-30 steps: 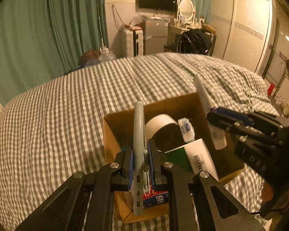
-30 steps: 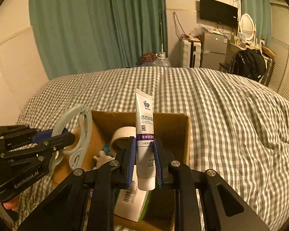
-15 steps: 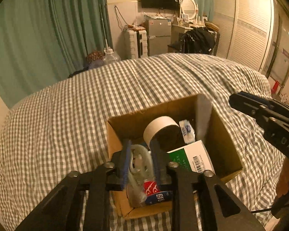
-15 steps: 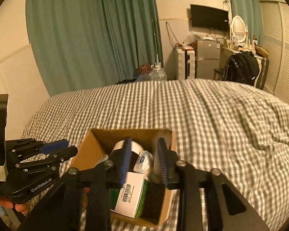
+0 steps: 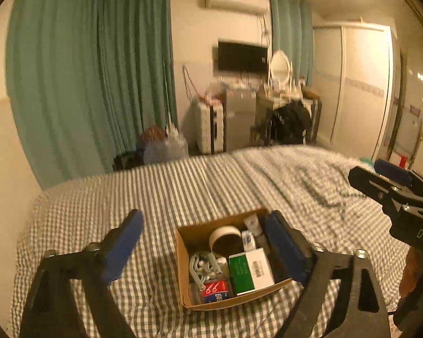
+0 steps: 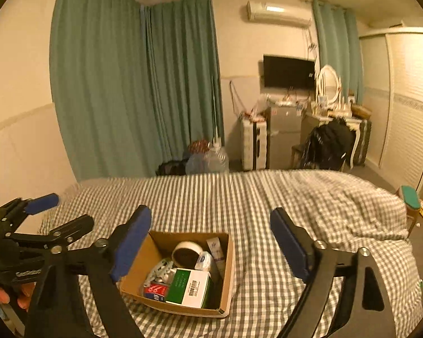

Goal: Organize objects

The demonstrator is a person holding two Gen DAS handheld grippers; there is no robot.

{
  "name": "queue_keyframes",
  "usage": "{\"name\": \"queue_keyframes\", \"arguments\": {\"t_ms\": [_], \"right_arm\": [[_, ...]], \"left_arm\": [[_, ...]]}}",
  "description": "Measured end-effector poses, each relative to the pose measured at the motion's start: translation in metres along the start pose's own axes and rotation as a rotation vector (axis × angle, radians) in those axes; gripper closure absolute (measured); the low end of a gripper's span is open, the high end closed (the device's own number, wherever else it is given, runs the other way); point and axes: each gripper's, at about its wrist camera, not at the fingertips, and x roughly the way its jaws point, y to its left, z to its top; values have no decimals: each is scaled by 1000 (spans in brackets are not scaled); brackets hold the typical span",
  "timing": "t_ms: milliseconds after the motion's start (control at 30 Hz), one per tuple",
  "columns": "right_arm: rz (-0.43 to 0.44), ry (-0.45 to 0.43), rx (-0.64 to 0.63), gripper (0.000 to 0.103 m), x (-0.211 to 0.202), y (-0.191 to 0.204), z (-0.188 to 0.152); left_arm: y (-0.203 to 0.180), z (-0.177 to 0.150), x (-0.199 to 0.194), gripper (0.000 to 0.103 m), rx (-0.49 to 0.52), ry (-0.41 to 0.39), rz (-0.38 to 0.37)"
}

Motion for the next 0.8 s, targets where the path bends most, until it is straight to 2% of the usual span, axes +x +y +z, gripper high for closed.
{"name": "queue_keyframes", "arguments": {"t_ms": [67, 167, 400, 533, 800], "right_arm": [[-4, -35, -5, 8, -26, 3, 5], [-24, -75, -17, 1, -59, 8, 5], [-77, -137, -34, 0, -108, 11, -4], [-101, -129, -33, 0, -112, 8, -23], [-135, -114, -23, 0, -78, -13, -83]], "left_arm": [[0, 2, -27, 0, -16, -60, 6], [-1, 2, -54, 0, -23, -103, 7], [-8, -15, -91, 0, -13, -176, 57], [-15, -35, -96, 0, -28, -200, 72], [-23, -85, -77, 0, -89, -219, 91]]}}
